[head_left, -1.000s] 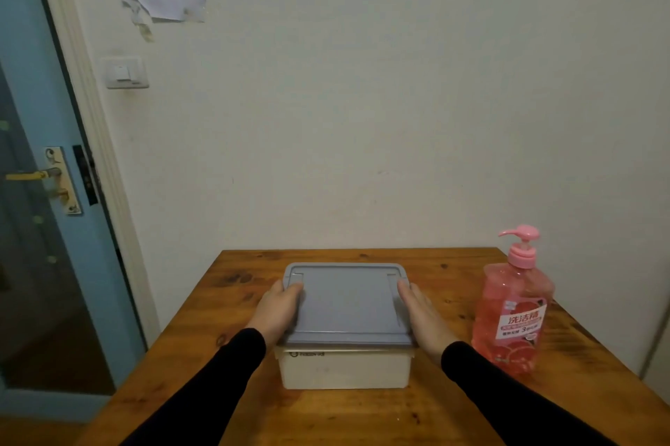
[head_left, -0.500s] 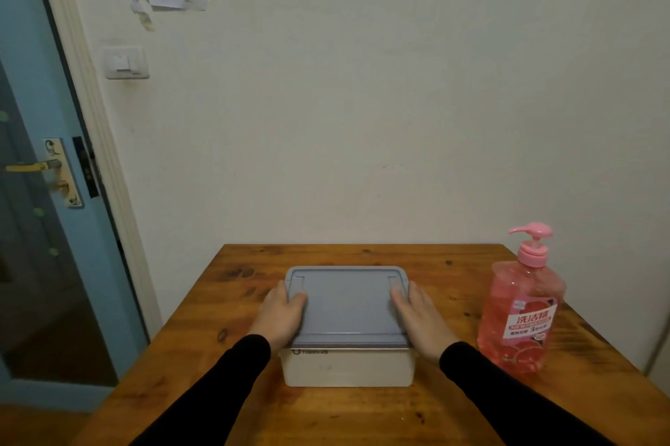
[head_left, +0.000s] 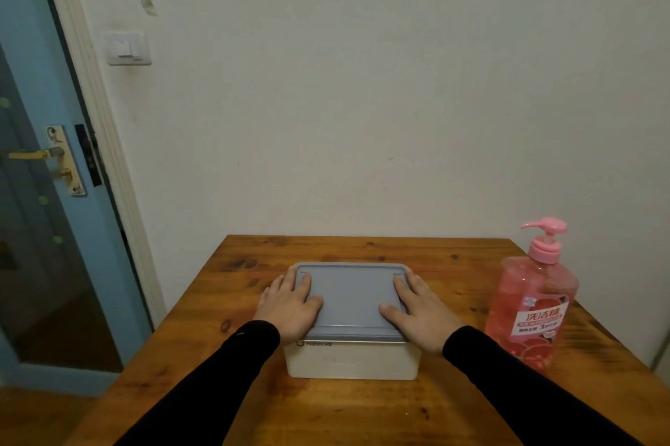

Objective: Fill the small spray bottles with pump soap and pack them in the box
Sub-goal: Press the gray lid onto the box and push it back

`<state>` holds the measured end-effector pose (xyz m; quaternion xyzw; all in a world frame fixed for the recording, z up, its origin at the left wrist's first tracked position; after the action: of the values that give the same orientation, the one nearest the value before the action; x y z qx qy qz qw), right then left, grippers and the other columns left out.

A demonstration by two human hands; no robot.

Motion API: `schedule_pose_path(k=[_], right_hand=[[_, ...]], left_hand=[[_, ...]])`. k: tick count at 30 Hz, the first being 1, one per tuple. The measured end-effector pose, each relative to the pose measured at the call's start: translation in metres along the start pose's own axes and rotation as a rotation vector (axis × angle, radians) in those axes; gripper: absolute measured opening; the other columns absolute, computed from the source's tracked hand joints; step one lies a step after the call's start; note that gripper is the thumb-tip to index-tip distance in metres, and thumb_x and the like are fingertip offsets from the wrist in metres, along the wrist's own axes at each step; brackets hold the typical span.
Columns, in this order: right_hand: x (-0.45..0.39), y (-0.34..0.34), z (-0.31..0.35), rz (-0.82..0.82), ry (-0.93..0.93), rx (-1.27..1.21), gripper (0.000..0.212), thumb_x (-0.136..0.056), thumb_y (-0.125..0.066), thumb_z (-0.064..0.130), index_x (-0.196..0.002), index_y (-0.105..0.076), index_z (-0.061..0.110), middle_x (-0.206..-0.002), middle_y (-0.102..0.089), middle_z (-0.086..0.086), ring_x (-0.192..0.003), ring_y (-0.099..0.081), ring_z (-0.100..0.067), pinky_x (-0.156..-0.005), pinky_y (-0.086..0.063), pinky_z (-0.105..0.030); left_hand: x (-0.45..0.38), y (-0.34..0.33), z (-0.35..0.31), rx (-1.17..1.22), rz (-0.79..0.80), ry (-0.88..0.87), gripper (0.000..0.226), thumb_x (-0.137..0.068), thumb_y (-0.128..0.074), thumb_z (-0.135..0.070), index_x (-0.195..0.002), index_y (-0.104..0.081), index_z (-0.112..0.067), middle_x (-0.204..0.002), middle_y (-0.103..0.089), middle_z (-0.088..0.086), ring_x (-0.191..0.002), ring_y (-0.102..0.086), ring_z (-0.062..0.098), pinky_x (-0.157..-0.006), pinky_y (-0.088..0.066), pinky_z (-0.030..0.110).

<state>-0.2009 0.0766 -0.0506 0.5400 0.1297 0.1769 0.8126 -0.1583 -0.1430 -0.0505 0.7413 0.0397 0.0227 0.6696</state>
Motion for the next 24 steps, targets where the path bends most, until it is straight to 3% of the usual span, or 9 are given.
schedule_pose_path(k=[7, 14, 17, 19, 20, 22, 24], right_hand=[[-0.002, -0.001, 0.000, 0.035, -0.002, -0.002, 0.084, -0.087, -0.028, 0.070, -0.151, -0.006, 0.020, -0.158, 0.011, -0.002, -0.144, 0.007, -0.016, -0.113, 0.000, -0.030], [-0.001, 0.001, 0.001, 0.036, -0.007, -0.015, 0.075, -0.092, -0.025, 0.062, -0.151, -0.007, 0.019, -0.158, 0.010, -0.004, -0.144, 0.005, -0.018, -0.115, -0.002, -0.032], [0.003, 0.003, -0.004, -0.026, -0.075, -0.155, 0.069, -0.095, -0.029, 0.056, -0.151, -0.008, 0.021, -0.159, 0.005, -0.005, -0.145, -0.001, -0.021, -0.114, -0.007, -0.034], [0.007, 0.002, -0.014, -0.062, -0.183, -0.317, 0.082, -0.089, -0.042, 0.059, -0.151, -0.007, 0.018, -0.158, -0.006, -0.008, -0.143, -0.014, -0.027, -0.113, -0.019, -0.041], [0.009, 0.000, -0.020, -0.080, -0.242, -0.404, 0.088, -0.085, -0.051, 0.060, -0.149, -0.011, 0.014, -0.153, -0.021, -0.011, -0.136, -0.029, -0.030, -0.108, -0.030, -0.043], [0.013, -0.002, -0.028, -0.092, -0.345, -0.584, 0.089, -0.078, -0.063, 0.059, -0.139, -0.024, 0.007, -0.125, -0.051, -0.008, -0.103, -0.056, -0.023, -0.080, -0.051, -0.034], [0.017, -0.008, -0.029, -0.063, -0.412, -0.686, 0.079, -0.076, -0.067, 0.057, -0.129, -0.035, 0.007, -0.102, -0.056, -0.001, -0.079, -0.056, -0.013, -0.055, -0.045, -0.022]], left_hand=[[-0.003, -0.007, 0.004, 0.115, 0.128, 0.029, 0.061, -0.093, -0.017, -0.053, -0.144, -0.030, -0.023, -0.159, 0.004, 0.006, -0.144, -0.005, 0.024, -0.114, -0.014, 0.041], [0.000, -0.004, 0.009, 0.312, 0.075, 0.112, 0.072, -0.090, -0.027, -0.060, -0.151, -0.007, -0.028, -0.159, 0.009, 0.002, -0.142, -0.014, 0.028, -0.111, -0.019, 0.038], [0.004, -0.003, 0.019, 0.507, -0.007, 0.225, 0.080, -0.088, -0.040, -0.059, -0.150, -0.001, -0.029, -0.158, 0.001, 0.006, -0.140, -0.018, 0.032, -0.110, -0.021, 0.043], [0.007, -0.007, 0.031, 0.679, -0.050, 0.349, 0.087, -0.085, -0.050, -0.058, -0.150, -0.005, -0.023, -0.154, -0.020, 0.013, -0.131, -0.036, 0.032, -0.105, -0.034, 0.043], [0.009, -0.010, 0.037, 0.745, -0.053, 0.410, 0.091, -0.082, -0.054, -0.059, -0.149, -0.009, -0.017, -0.147, -0.033, 0.014, -0.122, -0.047, 0.031, -0.099, -0.042, 0.042], [0.013, -0.017, 0.043, 0.866, -0.036, 0.521, 0.096, -0.075, -0.063, -0.061, -0.144, -0.023, -0.009, -0.130, -0.052, 0.012, -0.105, -0.057, 0.028, -0.087, -0.049, 0.039], [0.016, -0.022, 0.046, 0.978, -0.038, 0.584, 0.084, -0.068, -0.070, -0.062, -0.125, -0.050, -0.004, -0.107, -0.065, 0.010, -0.088, -0.064, 0.024, -0.078, -0.054, 0.037]])
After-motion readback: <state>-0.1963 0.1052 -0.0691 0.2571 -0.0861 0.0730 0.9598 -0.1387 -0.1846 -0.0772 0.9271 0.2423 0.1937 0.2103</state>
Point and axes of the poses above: each hand's wrist, its own x-axis away from the middle knuckle, its own y-axis out of the back of the hand, z = x × y, the point moved 9 cm from there along -x, towards the middle knuckle
